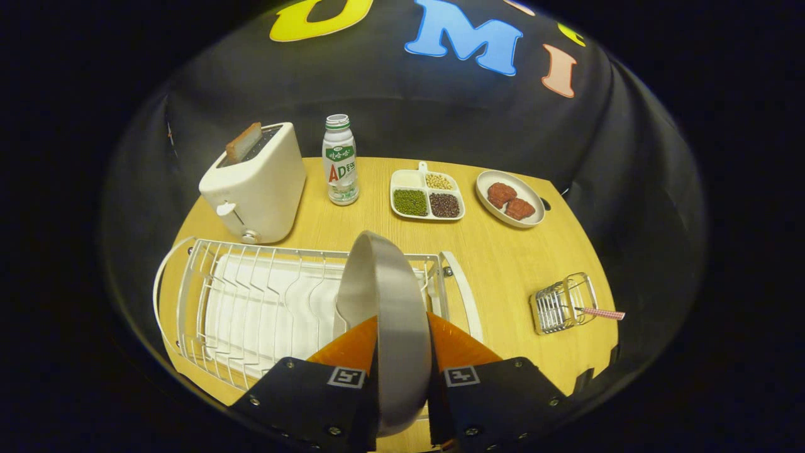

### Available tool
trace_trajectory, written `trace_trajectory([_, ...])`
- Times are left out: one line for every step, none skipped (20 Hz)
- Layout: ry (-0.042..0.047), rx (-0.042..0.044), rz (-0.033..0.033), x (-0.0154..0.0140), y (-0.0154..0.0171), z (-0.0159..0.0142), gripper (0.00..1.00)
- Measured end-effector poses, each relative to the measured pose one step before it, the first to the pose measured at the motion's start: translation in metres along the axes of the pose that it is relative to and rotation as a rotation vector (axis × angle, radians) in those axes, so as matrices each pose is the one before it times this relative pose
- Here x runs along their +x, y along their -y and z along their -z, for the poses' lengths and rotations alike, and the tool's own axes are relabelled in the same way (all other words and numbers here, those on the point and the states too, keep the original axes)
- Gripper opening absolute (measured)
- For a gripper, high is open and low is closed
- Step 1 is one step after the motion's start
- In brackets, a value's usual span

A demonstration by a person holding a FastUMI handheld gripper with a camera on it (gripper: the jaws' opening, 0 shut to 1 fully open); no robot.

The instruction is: Take the plate from the dish rack, then take the spoon from the basket and place it into the plate.

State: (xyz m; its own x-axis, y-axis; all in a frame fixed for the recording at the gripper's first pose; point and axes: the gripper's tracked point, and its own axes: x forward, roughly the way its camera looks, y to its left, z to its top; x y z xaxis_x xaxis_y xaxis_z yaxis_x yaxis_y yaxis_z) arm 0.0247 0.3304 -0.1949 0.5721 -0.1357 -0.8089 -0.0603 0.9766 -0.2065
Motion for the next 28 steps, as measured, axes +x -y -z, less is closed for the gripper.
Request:
trace_trajectory([0.0052, -0.00671, 0.0075, 0.00033, -0.00126, -0.00242, 0.3])
trace_trajectory([-0.00134, -0.00046, 0.00532, -0.0011, 0.00135, -0.00153, 0.29])
trace_trajectory([-0.00024, 0.00203, 0.00671, -0.00202, -0.00007, -0.00004, 0.3])
trace_trajectory([0.00163, 0.00041, 0.01468, -0.0035, 0.00338, -0.00382, 0.3])
trace_trajectory([0.00792, -0.0063, 0.01769, -0.00339, 0.00359, -0.00485, 0.3])
trace_trajectory([0.01641, -0.01488, 0.0197, -0.00435, 0.00388, -0.00721, 0.3])
trace_trajectory([0.01802, -0.02001, 0.02256, -0.00423, 0.00595, -0.00694, 0.3])
trace_trajectory([0.02499, -0.01128, 0.00964, -0.00417, 0.00349, -0.00782, 0.3])
trace_trajectory([0.0204, -0.0032, 0.0111, -0.00487, 0.00498, -0.00604, 0.3])
trace_trajectory([0.01992, 0.00589, 0.00017, -0.00527, 0.00487, -0.0063, 0.3])
trace_trajectory([0.02131, 0.00629, -0.00591, -0.00523, 0.00439, -0.00582, 0.29])
trace_trajectory([0.01949, 0.0063, -0.0021, -0.00565, 0.00848, -0.00562, 0.29])
trace_trajectory([0.01808, 0.01226, -0.00608, -0.00542, 0.01027, -0.004, 0.29])
trace_trajectory([0.01459, 0.01574, -0.00879, -0.00631, 0.01076, -0.00398, 0.29])
trace_trajectory([0.0062, 0.02614, -0.00682, -0.0053, 0.01313, -0.00052, 0.29])
trace_trajectory([0.00258, 0.02941, -0.02374, -0.00582, 0.01042, -0.00001, 0.29])
trace_trajectory([-0.00045, 0.02986, -0.02747, -0.00589, 0.00947, 0.00135, 0.3])
trace_trajectory([0.0007, 0.02406, -0.02258, -0.00529, 0.01149, 0.00177, 0.3])
trace_trajectory([0.0022, 0.02939, -0.02297, -0.00627, 0.01456, 0.00207, 0.29])
trace_trajectory([0.00249, 0.03484, -0.03134, -0.00533, 0.00958, 0.00301, 0.29])
trace_trajectory([-0.00025, 0.03716, -0.03409, -0.00536, 0.00981, 0.00359, 0.29])
trace_trajectory([-0.00554, 0.03559, -0.03129, -0.00588, 0.01119, 0.0054, 0.29])
trace_trajectory([-0.00148, 0.02923, -0.0344, -0.00596, 0.01084, 0.0044, 0.29])
trace_trajectory([-0.00123, 0.02394, -0.02919, -0.00515, 0.01096, 0.00486, 0.29])
trace_trajectory([0.00399, 0.02206, -0.03175, -0.00627, 0.01142, 0.00584, 0.29])
trace_trajectory([0.00146, 0.02051, -0.02741, -0.00477, 0.01091, 0.0079, 0.29])
trace_trajectory([0.00051, 0.02172, -0.02826, -0.00438, 0.01083, 0.00852, 0.29])
trace_trajectory([-0.00251, 0.02312, -0.02149, -0.00374, 0.01265, 0.01053, 0.29])
